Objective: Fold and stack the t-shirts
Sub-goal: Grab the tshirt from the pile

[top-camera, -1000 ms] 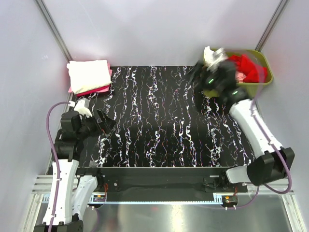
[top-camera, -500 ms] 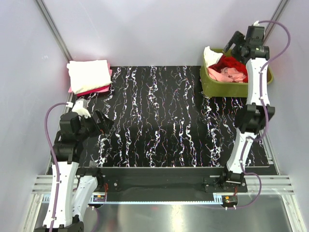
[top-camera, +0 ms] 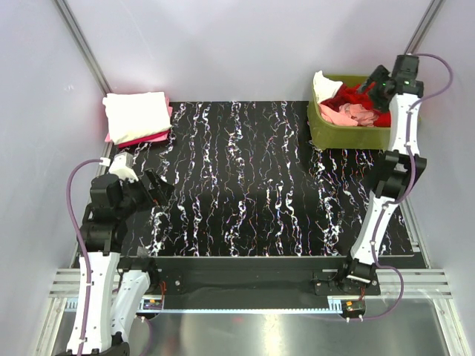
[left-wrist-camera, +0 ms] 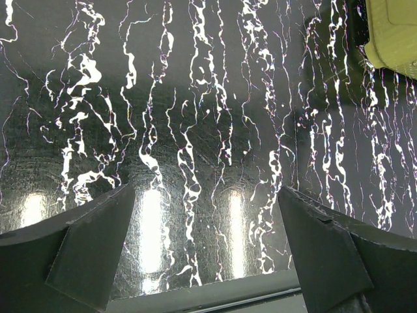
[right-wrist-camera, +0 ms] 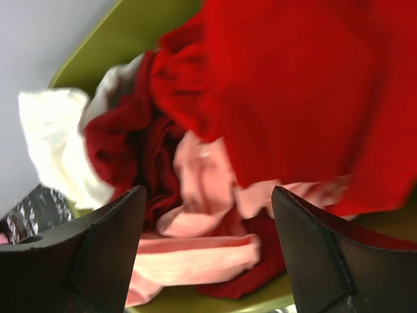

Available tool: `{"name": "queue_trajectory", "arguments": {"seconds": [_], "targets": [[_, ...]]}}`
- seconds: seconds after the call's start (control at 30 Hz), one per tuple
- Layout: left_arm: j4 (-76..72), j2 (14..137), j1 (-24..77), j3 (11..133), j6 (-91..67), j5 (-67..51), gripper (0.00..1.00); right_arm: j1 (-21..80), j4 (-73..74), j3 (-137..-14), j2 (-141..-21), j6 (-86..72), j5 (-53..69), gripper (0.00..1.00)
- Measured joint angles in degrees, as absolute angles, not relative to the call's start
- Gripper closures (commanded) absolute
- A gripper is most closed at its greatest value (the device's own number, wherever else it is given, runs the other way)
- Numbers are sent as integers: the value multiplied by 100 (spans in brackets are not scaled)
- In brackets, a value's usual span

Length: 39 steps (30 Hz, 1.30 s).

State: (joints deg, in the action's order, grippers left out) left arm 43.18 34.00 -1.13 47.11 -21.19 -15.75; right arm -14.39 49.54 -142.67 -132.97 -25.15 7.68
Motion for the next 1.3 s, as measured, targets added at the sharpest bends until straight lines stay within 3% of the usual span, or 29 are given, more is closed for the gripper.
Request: {"name": "queue_trajectory", "arguments": {"seconds": [0.27,0.47,0.57,0.6,0.63,1.0,1.3], "targets": [[4318,3428,-113,4711,-2121,-1555,1,-1835,4978,-14505,-13432,-2515,545,15],[4318,3463,-113,4711,-2121,-1546,1,-1793,4921,-15152,-13968,-2530,565,28],[4318,3472,-113,4711,-2121,-1505,1,-1789,4925,-15148,-14121,-2517,567,60],[4320,3472,-113,4711,-2123,-1487,1,-1789,4921,-15133,-14156,-2510,565,76],[4318,3472,-113,4711,-2123,-1474,1,-1789,4919,-15076,-14162,-2495,567,100],[4318,3409,-196,4711,-2123,-1431,1,-1391,4915,-14969,-13780,-2434,1135,100],[4320,3387,-235,4711,-2123,-1337,1,508,3968,-14700,-11109,-2963,2766,100]]}}
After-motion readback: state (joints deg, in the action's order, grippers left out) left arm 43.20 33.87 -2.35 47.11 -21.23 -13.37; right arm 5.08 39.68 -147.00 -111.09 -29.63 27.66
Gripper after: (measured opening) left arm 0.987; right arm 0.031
